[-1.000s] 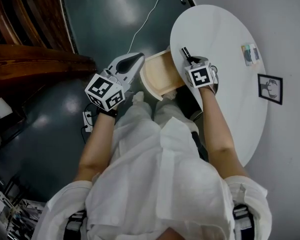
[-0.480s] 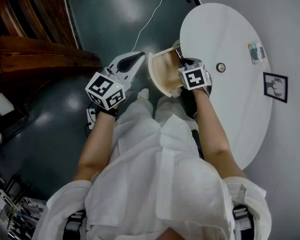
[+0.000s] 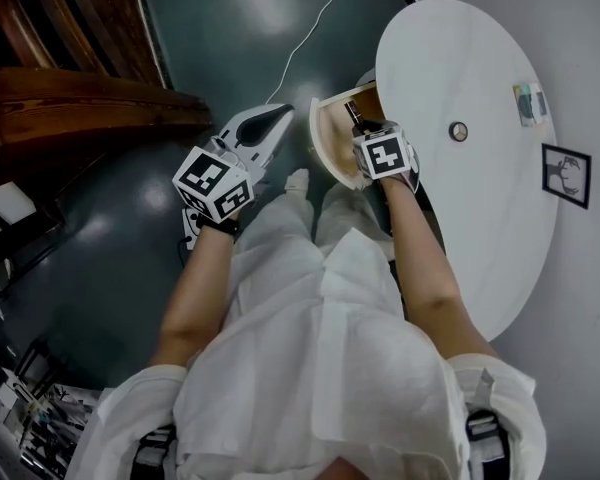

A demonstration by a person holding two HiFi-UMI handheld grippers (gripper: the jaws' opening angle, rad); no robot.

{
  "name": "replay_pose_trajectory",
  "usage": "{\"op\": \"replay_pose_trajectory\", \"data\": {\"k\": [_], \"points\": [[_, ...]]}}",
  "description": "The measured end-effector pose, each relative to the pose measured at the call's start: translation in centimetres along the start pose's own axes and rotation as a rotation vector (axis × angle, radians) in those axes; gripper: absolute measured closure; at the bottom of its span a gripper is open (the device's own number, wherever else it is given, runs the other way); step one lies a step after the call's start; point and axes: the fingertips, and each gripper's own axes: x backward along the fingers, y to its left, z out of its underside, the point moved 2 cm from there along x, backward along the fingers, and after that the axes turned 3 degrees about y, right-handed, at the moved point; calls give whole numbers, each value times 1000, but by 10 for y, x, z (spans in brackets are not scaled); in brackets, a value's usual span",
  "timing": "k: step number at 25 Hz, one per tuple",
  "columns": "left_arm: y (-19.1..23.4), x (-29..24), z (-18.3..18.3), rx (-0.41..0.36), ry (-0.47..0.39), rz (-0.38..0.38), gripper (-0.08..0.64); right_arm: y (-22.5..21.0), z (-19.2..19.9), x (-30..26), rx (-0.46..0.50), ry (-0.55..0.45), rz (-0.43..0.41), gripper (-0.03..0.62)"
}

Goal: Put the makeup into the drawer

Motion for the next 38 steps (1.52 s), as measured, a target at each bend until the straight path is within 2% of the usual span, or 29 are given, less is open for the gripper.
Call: {"op": "replay_pose_trajectory", "data": {"k": [4, 8, 15, 25, 28, 31, 38], "points": [[2, -2, 7, 9, 12, -1, 541, 5, 6, -18, -6, 16, -14, 508], [3, -8, 15, 22, 24, 0, 541, 12, 27, -44, -63, 83, -71, 508], [6, -23, 29, 39, 43, 2, 541, 10, 46, -92, -74, 130, -94, 508], [22, -44, 50, 59, 73, -6, 541, 0, 61, -162, -19, 167, -97, 508], [22, -52, 52, 55, 78, 2, 541, -3, 50, -175, 32, 118, -99, 508], [23, -57, 54, 51, 83, 3, 541, -4, 49, -189, 39, 104, -109, 508], [26, -61, 55, 57, 88, -4, 541, -4, 51, -200, 46, 140, -117, 508]]}}
